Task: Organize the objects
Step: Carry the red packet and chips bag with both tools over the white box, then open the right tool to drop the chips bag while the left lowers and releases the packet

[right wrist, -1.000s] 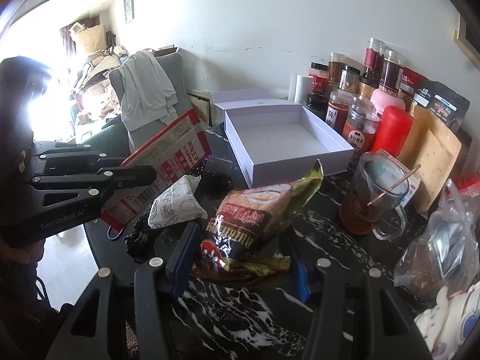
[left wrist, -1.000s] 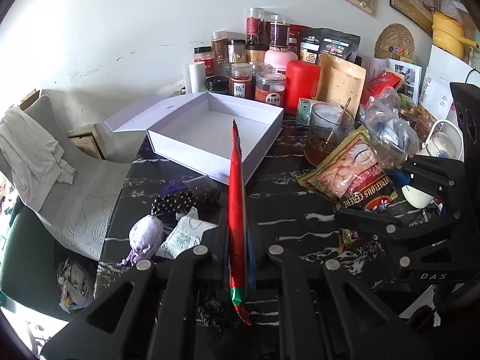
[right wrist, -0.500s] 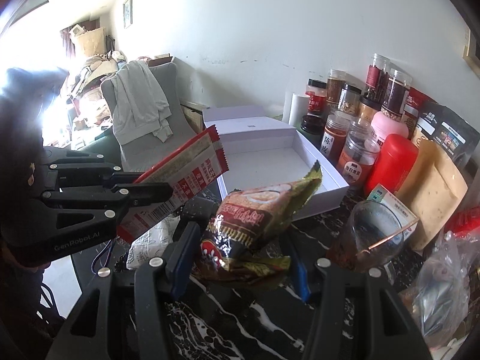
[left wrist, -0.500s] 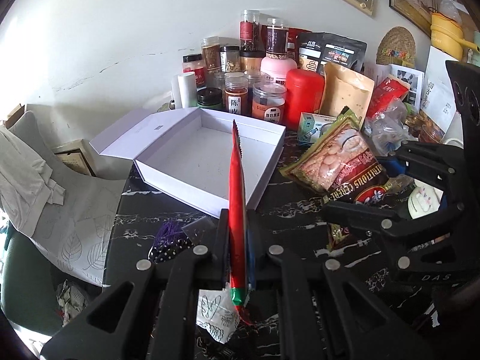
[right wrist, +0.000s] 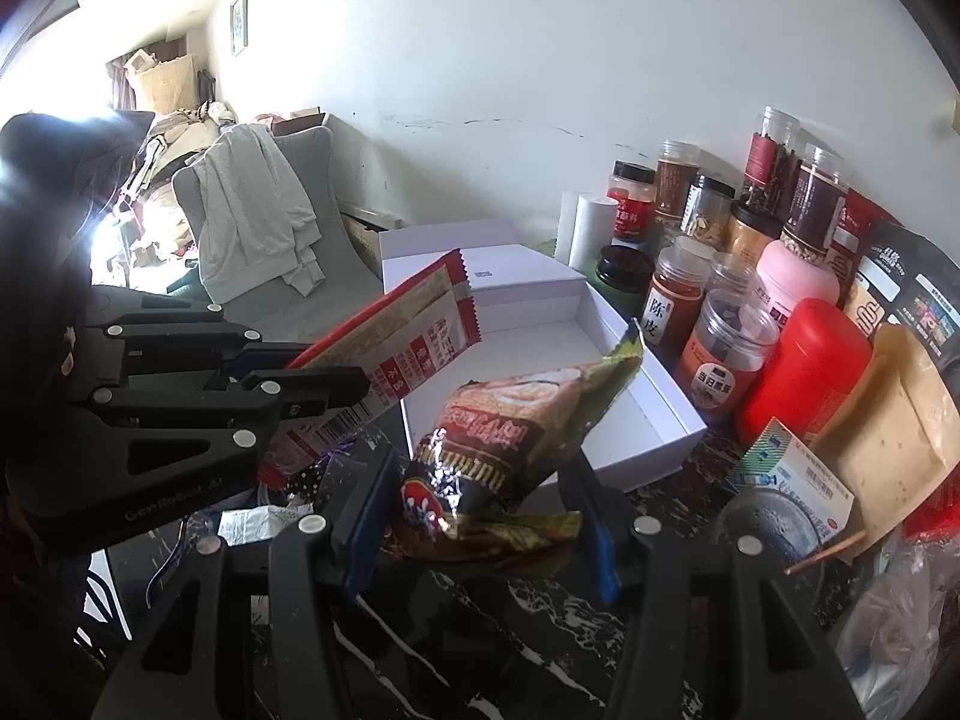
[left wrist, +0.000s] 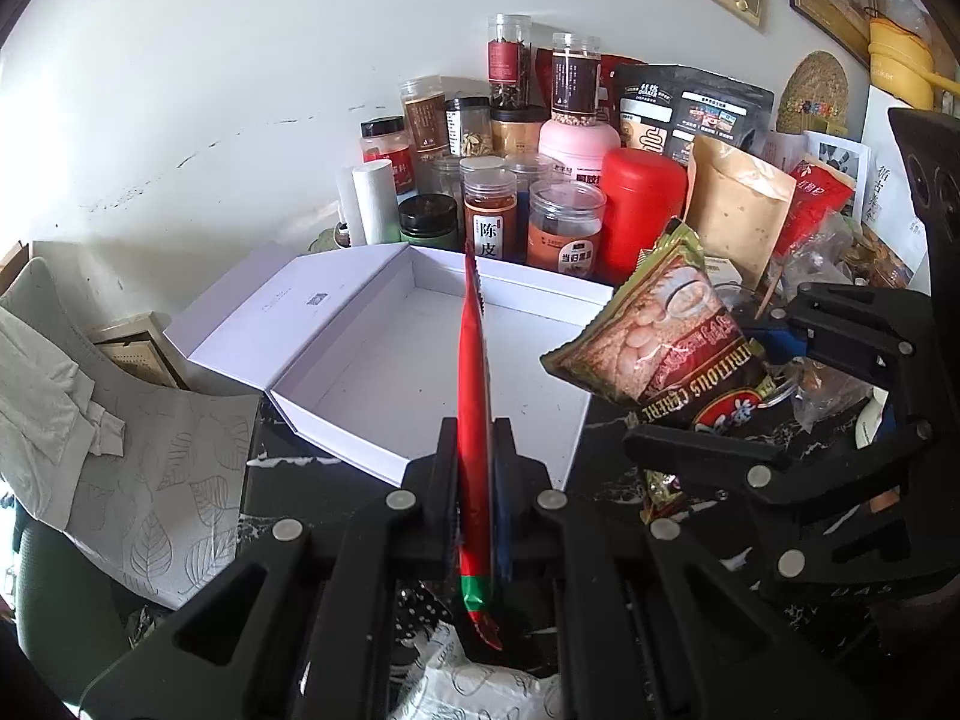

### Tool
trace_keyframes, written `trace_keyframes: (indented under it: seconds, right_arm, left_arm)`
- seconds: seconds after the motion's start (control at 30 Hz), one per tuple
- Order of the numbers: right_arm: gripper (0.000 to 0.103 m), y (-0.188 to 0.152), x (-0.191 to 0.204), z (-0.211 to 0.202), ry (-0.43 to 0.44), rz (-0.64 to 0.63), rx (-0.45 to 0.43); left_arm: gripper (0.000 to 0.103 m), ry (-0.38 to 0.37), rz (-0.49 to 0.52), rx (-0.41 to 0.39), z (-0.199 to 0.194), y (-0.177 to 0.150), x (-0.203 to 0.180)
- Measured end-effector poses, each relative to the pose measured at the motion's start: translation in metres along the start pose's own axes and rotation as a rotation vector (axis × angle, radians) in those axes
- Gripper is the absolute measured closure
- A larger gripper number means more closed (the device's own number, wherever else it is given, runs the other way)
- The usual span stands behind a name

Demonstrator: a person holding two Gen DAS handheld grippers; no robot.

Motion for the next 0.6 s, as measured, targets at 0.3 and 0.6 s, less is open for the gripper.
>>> trace_keyframes:
  seconds: [0.3,0.6]
  right_arm:
    - [0.053,0.036,-0.012,0.038,-0.059,0.02,-0.013]
    - [0.071,0.048,-0.032,0.086,-0.11,0.06,0.044]
  left_arm:
    - [0.094,0.004,0.041,-0.016,0.045,0.033,0.032]
    - [0.094,-0.047,0.025,0.036,0.112,0.037,0.057]
Point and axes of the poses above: each gripper's, at about its wrist camera, not at the fingertips, and z roughly the way its jaws point, x to its left, y to its top, the point moved 2 cm from there along z, roughly the way its jaws point, and after that the axes turned 14 degrees about z, right-handed, at the moved point
